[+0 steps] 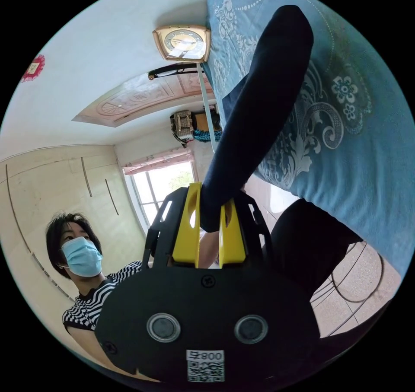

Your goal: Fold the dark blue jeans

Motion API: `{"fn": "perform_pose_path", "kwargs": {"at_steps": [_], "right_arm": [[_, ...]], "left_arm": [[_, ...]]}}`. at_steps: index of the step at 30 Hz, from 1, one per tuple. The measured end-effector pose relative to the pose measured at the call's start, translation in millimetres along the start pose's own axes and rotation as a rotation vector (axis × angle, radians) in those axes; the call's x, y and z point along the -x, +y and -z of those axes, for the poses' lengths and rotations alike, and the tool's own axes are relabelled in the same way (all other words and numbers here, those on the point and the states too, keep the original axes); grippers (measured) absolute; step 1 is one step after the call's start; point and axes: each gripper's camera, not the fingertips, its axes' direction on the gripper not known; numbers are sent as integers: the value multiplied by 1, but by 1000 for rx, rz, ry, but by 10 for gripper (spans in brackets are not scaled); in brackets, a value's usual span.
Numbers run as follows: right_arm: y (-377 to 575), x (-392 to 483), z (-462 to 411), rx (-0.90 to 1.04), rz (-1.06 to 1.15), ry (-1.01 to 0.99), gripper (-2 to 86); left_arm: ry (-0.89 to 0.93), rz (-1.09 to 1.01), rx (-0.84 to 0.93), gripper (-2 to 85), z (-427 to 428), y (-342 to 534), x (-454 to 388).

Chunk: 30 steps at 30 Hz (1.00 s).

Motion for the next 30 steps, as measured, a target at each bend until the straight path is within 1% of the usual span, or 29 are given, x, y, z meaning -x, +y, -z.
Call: {"fn": "perform_pose_path", "kwargs": {"at_steps": [3, 9, 19, 25, 28, 30], "right_arm": [[17, -3, 19, -21, 0, 13, 57], [67, -10, 72, -75, 13, 28, 57], [184, -14, 156, -147, 88, 22, 56], [257, -28, 208, -201, 131, -8, 56], [294, -39, 239, -245, 150, -37, 56], [317, -45, 260, -283, 163, -58, 56]], "left_arm": [[-55, -21, 29, 87, -31, 13, -3], [-109, -99, 71, 72, -96, 60, -14], [-73, -170, 157, 71, -212, 148, -26], [-74, -214, 231, 70, -300, 204, -28], [-76, -233, 272, 70, -353, 231, -31], [-89, -265, 324, 70, -403, 252, -36]]}}
